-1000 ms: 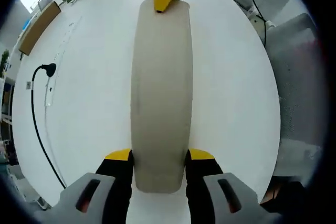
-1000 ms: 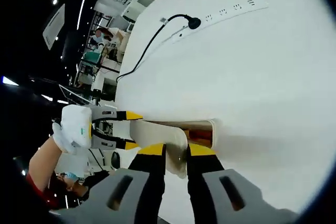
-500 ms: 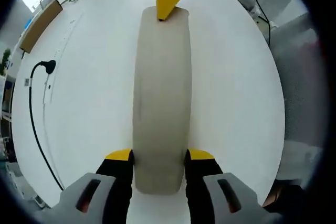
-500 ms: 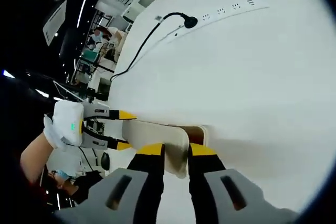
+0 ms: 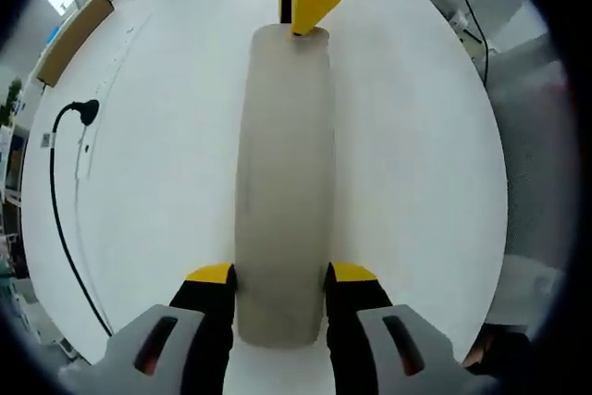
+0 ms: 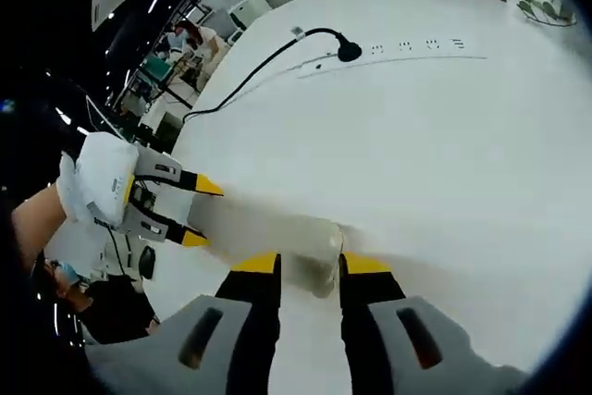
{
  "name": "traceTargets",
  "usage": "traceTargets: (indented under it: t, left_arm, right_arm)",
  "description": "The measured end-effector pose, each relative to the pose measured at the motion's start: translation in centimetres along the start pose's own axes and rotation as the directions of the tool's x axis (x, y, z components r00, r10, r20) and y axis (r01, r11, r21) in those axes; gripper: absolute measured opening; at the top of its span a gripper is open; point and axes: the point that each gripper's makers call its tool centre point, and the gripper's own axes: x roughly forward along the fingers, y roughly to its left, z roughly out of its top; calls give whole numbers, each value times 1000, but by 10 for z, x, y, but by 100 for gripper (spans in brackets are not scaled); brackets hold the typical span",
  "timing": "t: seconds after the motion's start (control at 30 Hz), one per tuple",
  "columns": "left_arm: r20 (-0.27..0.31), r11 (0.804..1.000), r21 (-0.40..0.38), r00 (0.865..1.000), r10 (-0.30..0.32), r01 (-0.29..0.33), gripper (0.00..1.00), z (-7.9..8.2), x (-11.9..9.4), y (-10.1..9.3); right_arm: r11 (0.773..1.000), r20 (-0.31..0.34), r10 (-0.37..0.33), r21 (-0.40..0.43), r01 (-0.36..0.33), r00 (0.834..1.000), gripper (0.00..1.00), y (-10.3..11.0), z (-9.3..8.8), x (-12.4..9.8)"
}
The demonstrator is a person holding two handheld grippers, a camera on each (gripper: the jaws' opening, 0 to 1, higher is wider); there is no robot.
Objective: Arrange the utensils inside the cutlery case until each visible utensil rests in its matching compartment.
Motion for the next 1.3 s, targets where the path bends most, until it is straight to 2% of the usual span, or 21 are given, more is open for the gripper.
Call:
traceTargets:
  t: [0.1, 0.2, 0.23, 0.27, 0.3, 0.37, 0.4, 0.47, 0.5, 0.53, 0.57, 0.6, 0.77, 0.8, 0.87, 1.0, 1.13, 1.27, 1.3]
  left_arm:
    - [-4, 1000, 13, 1000, 7, -7, 39, 1, 0, 0]
    - [-11, 997, 72, 1000, 28, -27, 39, 1, 0, 3]
    - [-10, 997, 69, 999, 33, -32, 39, 1, 0, 4]
    - [-16, 999, 44, 999, 32, -31, 40, 1, 0, 4]
    - [-19, 999, 37, 999, 32, -31, 40, 2, 0, 4]
    - [-24, 998, 43, 999, 36, -35, 40, 2, 0, 4]
    - [-26, 998, 56, 999, 39, -37, 40, 2, 0, 4]
    - [-17, 997, 61, 999, 48, -47, 40, 4, 0, 7]
    - [-14, 997, 58, 999, 50, -49, 40, 4, 0, 8]
    - [-12, 998, 48, 999, 48, -47, 40, 5, 0, 8]
    - [-12, 998, 45, 999, 47, -47, 40, 5, 0, 9]
    - [-13, 998, 46, 999, 47, -46, 40, 5, 0, 8]
    - [-10, 998, 43, 999, 43, -43, 40, 5, 1, 7]
    - [-8, 999, 36, 999, 42, -41, 40, 5, 1, 7]
    - [-12, 999, 18, 999, 30, -30, 40, 3, 1, 4]
    - [-11, 1000, 20, 1000, 22, -21, 40, -3, 1, -8]
    - [-6, 1000, 16, 1000, 14, -14, 40, -9, 0, -22]
    - [-22, 999, 22, 999, 23, -23, 40, -20, -1, -43]
    - [-25, 999, 25, 999, 25, -24, 40, -23, -1, -47]
  right_arm:
    - [999, 21, -33, 9, 32, 999, 20, -14, 3, -2]
    - [998, 41, -49, 34, 48, 998, 23, -25, 6, 0]
    - [996, 37, -31, 88, 27, 999, 24, -25, 2, 2]
    - [995, 37, -23, 101, 19, 999, 22, -24, 2, 3]
    - [992, 32, 36, 116, -39, 999, 15, -20, -3, 5]
    - [990, 27, 42, 133, -45, 999, 6, -20, -9, 6]
    - [991, 27, 40, 130, -43, 999, 9, -20, -10, 8]
    - [987, 30, 30, 156, -35, 999, 24, -16, -16, 3]
    - [985, 47, 36, 165, -43, 998, 26, -16, -16, 5]
    - [976, 69, 64, 202, -77, 996, 24, -15, -14, 7]
    - [961, 56, 96, 256, -107, 994, 22, -12, -16, 9]
    - [956, 75, 113, 263, -129, 991, 20, -14, -14, 11]
    - [953, 87, 106, 277, -127, 990, 15, -17, -17, 15]
    - [941, 97, 125, 302, -149, 987, 15, -15, -19, 15]
    - [932, 134, 123, 324, -161, 983, 15, -15, -18, 15]
    - [920, 140, 140, 347, -181, 980, 14, 1, -38, 8]
    - [924, 138, 144, 335, -183, 980, 14, 8, -46, 7]
    - [936, 121, 149, 302, -180, 981, 13, 21, -60, 5]
    - [943, 110, 153, 281, -178, 982, 13, 19, -58, 8]
